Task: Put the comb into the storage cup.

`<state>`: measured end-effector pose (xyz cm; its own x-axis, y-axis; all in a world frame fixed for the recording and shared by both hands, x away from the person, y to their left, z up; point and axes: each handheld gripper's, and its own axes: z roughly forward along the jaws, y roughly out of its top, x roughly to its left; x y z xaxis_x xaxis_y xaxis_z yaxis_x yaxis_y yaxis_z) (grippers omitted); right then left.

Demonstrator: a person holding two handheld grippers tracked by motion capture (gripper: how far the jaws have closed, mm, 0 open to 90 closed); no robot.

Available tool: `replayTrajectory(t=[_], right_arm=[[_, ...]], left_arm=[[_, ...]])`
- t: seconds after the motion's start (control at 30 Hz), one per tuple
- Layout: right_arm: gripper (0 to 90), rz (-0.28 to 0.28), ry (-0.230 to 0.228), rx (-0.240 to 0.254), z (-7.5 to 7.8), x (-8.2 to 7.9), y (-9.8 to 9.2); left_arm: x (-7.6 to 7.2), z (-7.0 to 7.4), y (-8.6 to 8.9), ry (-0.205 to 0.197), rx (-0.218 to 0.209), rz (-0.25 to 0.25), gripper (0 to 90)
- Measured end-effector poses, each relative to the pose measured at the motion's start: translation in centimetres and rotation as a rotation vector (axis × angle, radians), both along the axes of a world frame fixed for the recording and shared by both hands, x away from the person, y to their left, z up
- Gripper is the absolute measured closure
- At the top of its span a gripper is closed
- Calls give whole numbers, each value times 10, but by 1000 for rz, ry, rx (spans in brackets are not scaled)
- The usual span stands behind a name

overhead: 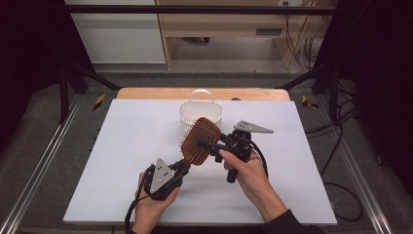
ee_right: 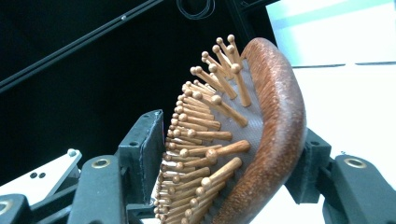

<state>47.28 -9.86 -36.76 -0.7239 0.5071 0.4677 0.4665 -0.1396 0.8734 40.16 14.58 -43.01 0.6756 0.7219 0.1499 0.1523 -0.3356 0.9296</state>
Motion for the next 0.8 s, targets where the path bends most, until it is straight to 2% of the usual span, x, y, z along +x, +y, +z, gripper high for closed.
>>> replayTrajectory(t=[0.27, 0.8], right_arm=[[465, 37, -19, -5, 0, -7, 7], [535, 43, -47, -71, 7, -5, 21]], left_arm=[[0, -5, 4, 12, 20, 17, 724], [10, -12, 8, 27, -14, 33, 721]])
